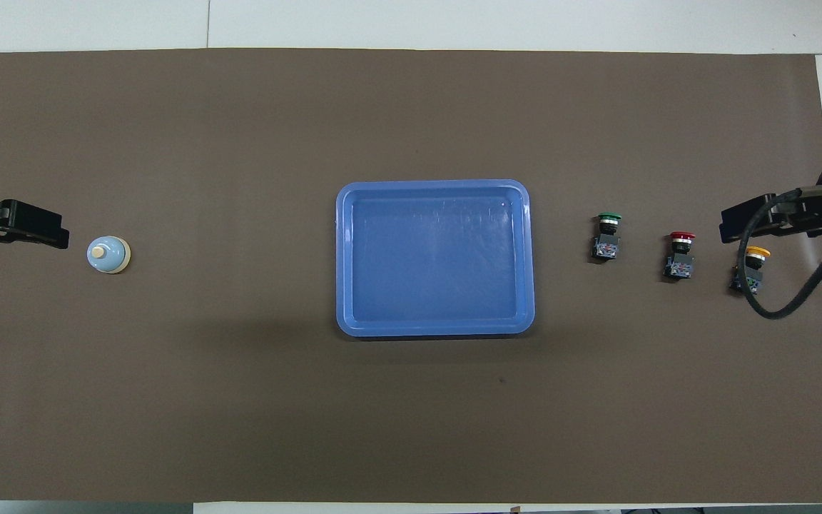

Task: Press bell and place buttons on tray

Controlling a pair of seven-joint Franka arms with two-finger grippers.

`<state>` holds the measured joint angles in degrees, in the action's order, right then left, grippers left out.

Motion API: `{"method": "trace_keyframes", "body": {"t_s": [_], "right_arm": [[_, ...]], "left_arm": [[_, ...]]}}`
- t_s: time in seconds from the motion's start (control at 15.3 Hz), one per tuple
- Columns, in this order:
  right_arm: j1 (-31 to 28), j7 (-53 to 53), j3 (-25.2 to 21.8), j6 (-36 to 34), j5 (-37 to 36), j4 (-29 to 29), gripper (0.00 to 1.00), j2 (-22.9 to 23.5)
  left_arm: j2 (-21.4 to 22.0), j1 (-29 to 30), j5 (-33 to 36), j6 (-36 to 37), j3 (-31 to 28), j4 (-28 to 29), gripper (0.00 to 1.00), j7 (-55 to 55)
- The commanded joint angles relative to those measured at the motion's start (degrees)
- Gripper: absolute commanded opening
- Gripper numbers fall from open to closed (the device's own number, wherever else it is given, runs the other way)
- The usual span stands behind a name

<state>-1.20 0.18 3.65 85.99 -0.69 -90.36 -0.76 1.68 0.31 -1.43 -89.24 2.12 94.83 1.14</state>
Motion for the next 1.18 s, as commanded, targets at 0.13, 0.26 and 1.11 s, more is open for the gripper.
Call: {"method": "trace_keyframes", "body": {"t_s": [0.13, 0.26, 1.11], "right_arm": [[-1.3, -1.5, 0.7, -1.0, 1.0, 1.1, 1.00, 0.3], [-1.4, -1.6, 0.7, -0.9, 1.0, 1.0, 1.00, 0.3], [-0.7, -1.4, 0.7, -1.0, 1.0, -0.3, 1.00, -0.5]], "left_arm": [[0.1, -0.8, -0.1, 0.3, -0.1, 0.3, 1.00, -0.4], [0.1, -0.7, -0.5, -0.1, -0.1, 0.2, 1.00, -0.8], [-0.8, 4.3, -0.1, -15.3, -0.5, 12.7, 0.00, 3.3]]}}
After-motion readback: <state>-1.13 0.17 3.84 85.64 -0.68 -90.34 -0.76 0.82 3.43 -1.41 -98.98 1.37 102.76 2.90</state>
